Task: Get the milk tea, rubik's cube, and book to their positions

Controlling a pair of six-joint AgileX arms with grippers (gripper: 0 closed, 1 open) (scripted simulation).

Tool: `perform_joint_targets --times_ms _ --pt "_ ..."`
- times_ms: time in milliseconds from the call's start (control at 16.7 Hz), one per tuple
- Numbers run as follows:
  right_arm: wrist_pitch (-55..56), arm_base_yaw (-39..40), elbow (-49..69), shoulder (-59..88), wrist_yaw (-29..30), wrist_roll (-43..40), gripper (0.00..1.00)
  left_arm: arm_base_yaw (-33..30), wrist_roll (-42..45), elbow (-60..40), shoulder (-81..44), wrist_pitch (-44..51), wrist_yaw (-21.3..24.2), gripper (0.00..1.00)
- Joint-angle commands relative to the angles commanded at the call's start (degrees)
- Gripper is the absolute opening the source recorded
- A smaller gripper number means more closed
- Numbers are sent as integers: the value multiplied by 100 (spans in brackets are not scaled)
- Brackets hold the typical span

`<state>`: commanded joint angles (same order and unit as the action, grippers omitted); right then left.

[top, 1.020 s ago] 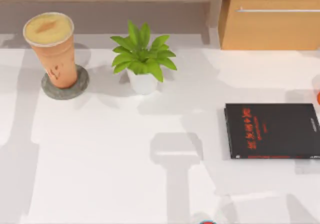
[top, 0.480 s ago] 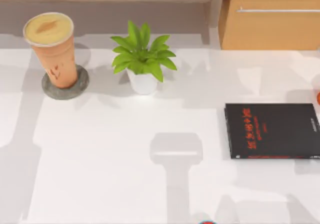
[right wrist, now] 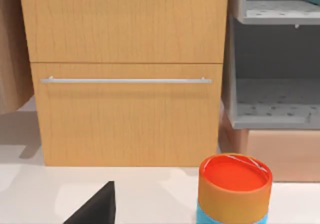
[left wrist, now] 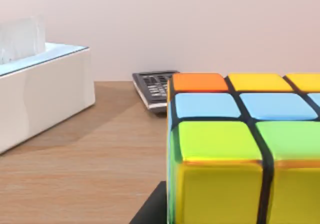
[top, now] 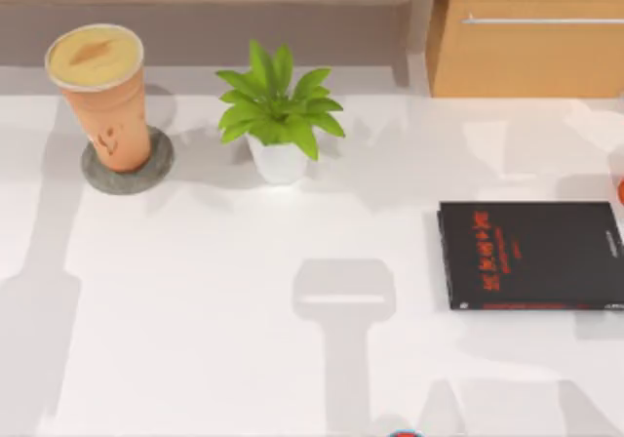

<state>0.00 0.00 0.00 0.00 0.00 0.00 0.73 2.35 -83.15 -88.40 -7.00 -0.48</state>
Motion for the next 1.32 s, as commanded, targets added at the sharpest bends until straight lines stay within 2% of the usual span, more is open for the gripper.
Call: perform_joint_targets --times_ms 360,720,1080,1320 --pt "0 0 0 0 0 0 100 -22 137 -1071 -889 240 -296 0" --pt "0 0 0 0 0 0 100 -175 -108 -2127 -1872 343 100 0" --pt "0 0 0 0 0 0 100 -160 -155 -2225 -2047 343 190 0" --pt "0 0 0 0 0 0 100 -160 -155 -2225 -2047 343 190 30"
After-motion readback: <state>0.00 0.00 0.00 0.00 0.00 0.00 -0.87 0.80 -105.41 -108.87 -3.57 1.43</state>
